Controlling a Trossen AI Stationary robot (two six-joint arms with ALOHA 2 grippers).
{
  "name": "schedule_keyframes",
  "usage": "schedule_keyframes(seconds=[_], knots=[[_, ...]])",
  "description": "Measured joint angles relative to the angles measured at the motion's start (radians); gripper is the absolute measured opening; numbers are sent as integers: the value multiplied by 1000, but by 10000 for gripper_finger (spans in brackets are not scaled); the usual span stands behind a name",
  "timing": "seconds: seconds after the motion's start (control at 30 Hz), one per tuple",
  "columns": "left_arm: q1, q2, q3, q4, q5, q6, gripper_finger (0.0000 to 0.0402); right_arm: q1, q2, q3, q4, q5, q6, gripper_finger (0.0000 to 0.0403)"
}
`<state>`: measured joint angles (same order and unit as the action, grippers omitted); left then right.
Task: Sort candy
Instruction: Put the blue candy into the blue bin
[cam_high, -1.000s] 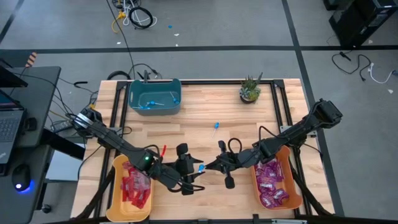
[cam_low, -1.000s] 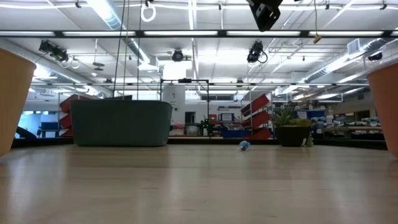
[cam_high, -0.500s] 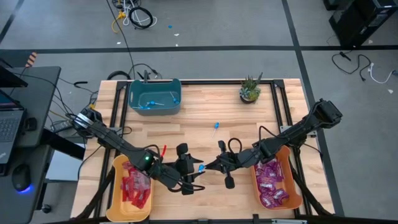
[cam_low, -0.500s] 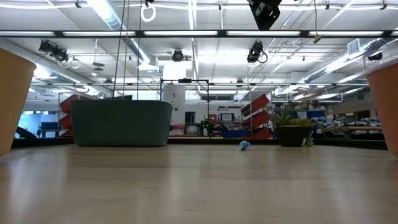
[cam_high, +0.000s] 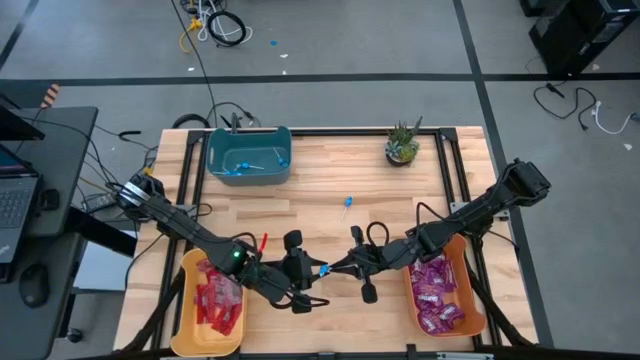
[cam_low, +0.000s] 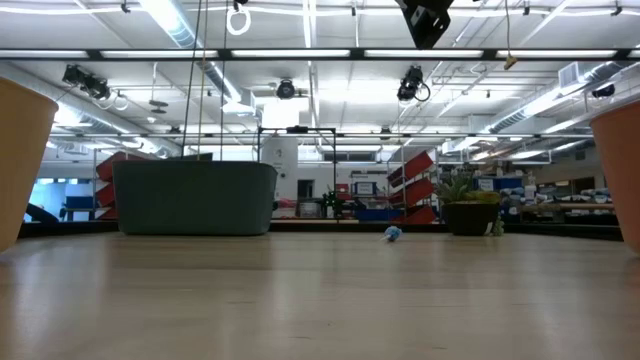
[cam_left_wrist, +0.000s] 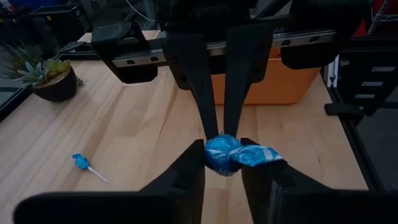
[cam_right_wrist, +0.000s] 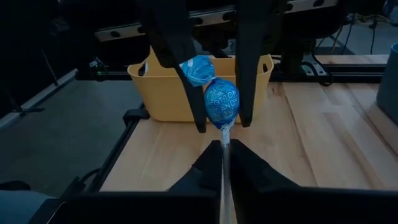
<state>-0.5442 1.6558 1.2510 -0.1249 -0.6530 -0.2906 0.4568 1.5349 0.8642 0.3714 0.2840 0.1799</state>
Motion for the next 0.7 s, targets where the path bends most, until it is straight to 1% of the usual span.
schedule_keyframes(seconds=[0.1, 0.27, 0.4, 0.53, 0.7], knots=[[0, 0, 0, 0, 0, 0, 82, 0, 0, 0, 0, 6, 1, 39], [0, 0, 0, 0, 0, -1, 83, 0, 0, 0, 0, 7, 11, 84], [0, 0, 0, 0, -1, -1, 83, 0, -1, 0, 0, 9, 13, 110], [0, 0, 0, -3, -2, -1, 83, 0, -15, 0, -24, 10, 34, 123], [0, -7, 0, -27, -22, -3, 83, 0, -50, 0, -75, 11, 49, 126]])
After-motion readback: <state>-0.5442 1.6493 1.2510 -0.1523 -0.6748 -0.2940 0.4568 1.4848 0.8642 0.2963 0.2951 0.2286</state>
